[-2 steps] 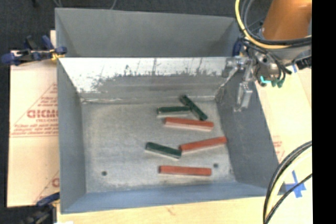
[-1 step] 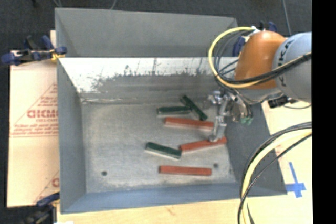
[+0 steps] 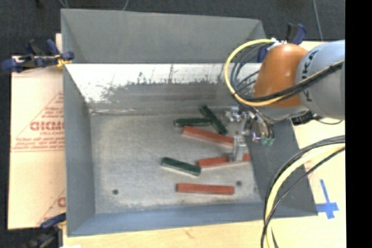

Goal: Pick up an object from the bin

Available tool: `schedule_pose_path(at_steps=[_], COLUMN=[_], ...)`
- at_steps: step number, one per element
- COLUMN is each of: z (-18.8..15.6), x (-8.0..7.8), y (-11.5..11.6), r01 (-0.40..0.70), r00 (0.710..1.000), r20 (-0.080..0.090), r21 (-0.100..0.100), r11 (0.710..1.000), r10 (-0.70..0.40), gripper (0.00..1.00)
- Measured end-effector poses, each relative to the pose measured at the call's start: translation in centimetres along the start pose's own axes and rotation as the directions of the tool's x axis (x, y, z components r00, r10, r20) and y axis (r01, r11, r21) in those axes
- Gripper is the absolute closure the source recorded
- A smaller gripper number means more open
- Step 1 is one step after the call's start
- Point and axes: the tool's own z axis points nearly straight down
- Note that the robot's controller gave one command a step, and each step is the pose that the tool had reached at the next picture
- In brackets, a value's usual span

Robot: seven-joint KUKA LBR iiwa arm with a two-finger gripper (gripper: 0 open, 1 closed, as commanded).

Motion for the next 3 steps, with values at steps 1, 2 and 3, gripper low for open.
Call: schedule_pose_path(at_steps=[1, 2, 3], z=[-0.03, -0.28, -0.06], x=[0.83, 0.69, 0.80], y=[0.95, 0.95, 0.94], r01=[-0.067, -0.064, -0.062], r00=[0.998, 0.998, 0.998], r20=[-0.001, 0.003, 0.001], r21=[-0.002, -0.002, -0.001], r11=[0.998, 0.998, 0.998], r10=[0.067, 0.064, 0.062], gripper=[0.00, 1.00, 0.00])
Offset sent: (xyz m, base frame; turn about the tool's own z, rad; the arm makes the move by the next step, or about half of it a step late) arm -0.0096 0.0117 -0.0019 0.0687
